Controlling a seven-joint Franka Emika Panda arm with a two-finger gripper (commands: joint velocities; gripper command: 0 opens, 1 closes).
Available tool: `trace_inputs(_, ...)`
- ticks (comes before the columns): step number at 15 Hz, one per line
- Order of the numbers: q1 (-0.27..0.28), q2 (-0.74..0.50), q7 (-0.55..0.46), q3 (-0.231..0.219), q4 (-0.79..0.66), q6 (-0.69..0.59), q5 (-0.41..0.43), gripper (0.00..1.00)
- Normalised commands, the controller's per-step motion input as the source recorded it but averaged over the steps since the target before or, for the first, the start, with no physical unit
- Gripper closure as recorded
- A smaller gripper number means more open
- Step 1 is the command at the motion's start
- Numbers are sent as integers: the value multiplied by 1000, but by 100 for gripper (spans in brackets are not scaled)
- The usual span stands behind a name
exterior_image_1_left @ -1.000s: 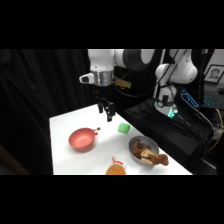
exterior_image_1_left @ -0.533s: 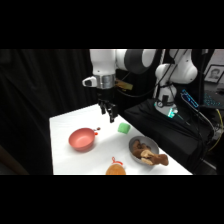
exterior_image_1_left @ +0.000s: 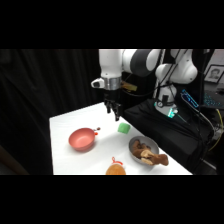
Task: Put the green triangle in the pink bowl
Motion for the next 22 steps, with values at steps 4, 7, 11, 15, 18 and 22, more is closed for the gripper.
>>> trace_inputs(4, -65, -318, 35, -28, -374, 224, 12, 0)
trace_inputs(7, -73, -249, 14, -35, -313, 210, 20, 0)
trace_inputs(11, -68, -196, -12, -36, -272, 209, 30, 0)
trace_inputs(15, -59, -187, -25, -32, -281, 215, 33, 0)
trace_inputs(18, -46, -215, -14, -16, -302, 221, 28, 0)
trace_inputs(22, -52, -237, -11, -19, -285, 212, 21, 0)
